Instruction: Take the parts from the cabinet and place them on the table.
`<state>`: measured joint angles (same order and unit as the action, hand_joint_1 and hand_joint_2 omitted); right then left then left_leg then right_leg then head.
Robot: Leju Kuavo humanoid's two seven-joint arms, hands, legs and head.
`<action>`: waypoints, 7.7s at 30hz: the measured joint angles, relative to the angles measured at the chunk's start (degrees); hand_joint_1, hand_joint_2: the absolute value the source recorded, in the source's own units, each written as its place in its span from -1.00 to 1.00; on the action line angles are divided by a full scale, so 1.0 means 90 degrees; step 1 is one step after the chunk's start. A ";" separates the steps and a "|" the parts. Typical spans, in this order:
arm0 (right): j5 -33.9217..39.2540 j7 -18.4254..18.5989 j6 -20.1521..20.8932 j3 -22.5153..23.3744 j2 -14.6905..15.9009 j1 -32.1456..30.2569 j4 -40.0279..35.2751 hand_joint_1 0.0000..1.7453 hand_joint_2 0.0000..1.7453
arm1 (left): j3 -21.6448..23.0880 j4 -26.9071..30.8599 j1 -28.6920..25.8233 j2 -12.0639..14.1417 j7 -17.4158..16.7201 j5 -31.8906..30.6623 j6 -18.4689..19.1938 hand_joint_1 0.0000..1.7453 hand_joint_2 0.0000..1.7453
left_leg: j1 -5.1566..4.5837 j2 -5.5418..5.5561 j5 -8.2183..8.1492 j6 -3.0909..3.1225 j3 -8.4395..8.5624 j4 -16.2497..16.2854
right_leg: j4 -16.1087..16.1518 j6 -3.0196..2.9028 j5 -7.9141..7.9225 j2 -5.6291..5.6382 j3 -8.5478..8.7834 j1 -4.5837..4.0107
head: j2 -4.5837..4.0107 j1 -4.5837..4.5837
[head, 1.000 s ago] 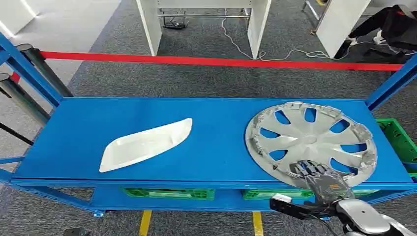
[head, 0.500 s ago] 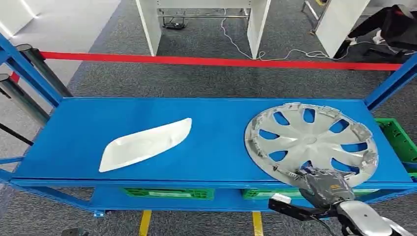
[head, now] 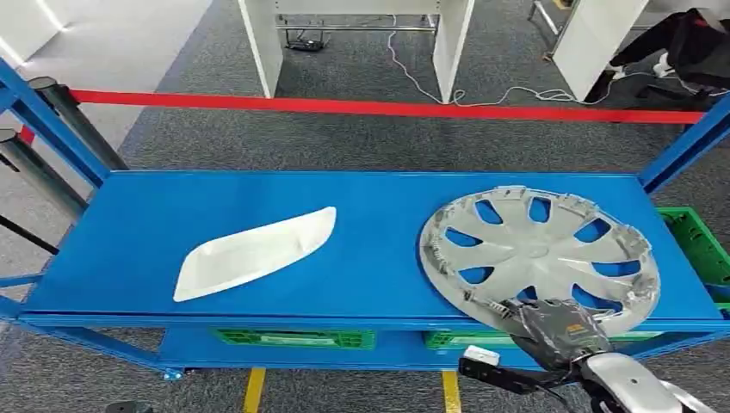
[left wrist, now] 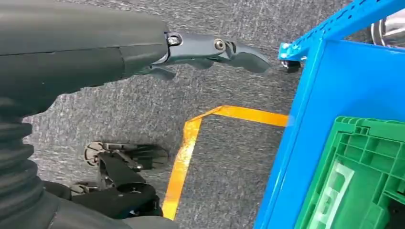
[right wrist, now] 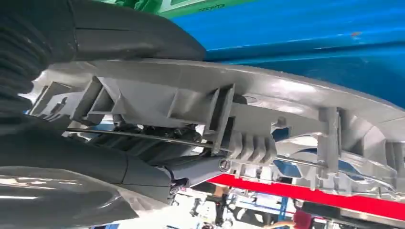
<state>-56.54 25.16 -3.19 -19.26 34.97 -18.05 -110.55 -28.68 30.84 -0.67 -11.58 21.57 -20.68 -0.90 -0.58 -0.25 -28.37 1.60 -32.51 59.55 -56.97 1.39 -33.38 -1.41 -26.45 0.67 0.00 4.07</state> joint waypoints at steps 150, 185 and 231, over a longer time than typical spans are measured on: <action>0.6117 -0.6734 -0.0641 -0.0665 -0.3201 0.1228 -0.0054 1.00 1.00 | -0.2739 0.0097 -0.0198 0.0051 0.1134 -0.2008 0.0340 -1.00 1.00 | 0.0132 -0.0061 0.0233 -0.0048 -0.0011 -0.0290 | -0.0761 0.0050 -0.0520 0.0007 -0.0306 0.0004 | 0.0000 -0.0032; 0.6086 -0.6712 -0.0682 -0.0809 -0.3196 0.1257 0.0080 1.00 1.00 | -0.2968 0.0274 -0.0176 -0.0063 0.1047 -0.2125 0.0416 -1.00 1.00 | 0.0017 0.0365 0.0320 0.0005 -0.0156 -0.0219 | -0.1736 0.0085 -0.0320 0.0150 -0.1194 0.0030 | 0.0000 -0.0075; 0.5746 -0.7062 -0.0738 0.0381 -0.2987 -0.0635 -0.1153 1.00 1.00 | -0.2344 0.0962 -0.0423 -0.0755 0.0957 -0.2829 0.0248 -1.00 1.00 | 0.0081 0.0090 -0.0366 -0.0312 -0.0906 0.1526 | -0.0176 -0.0164 0.0280 -0.0257 -0.0403 0.0043 | 0.0000 -0.0151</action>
<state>-4.83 -38.40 -9.84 -15.82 8.09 -23.76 -120.93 -49.77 39.49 -4.48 -18.38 30.19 -46.14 1.33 0.15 0.57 -31.67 -1.21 -40.67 73.29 -58.55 -0.09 -30.86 -3.73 -30.08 1.06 0.00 2.71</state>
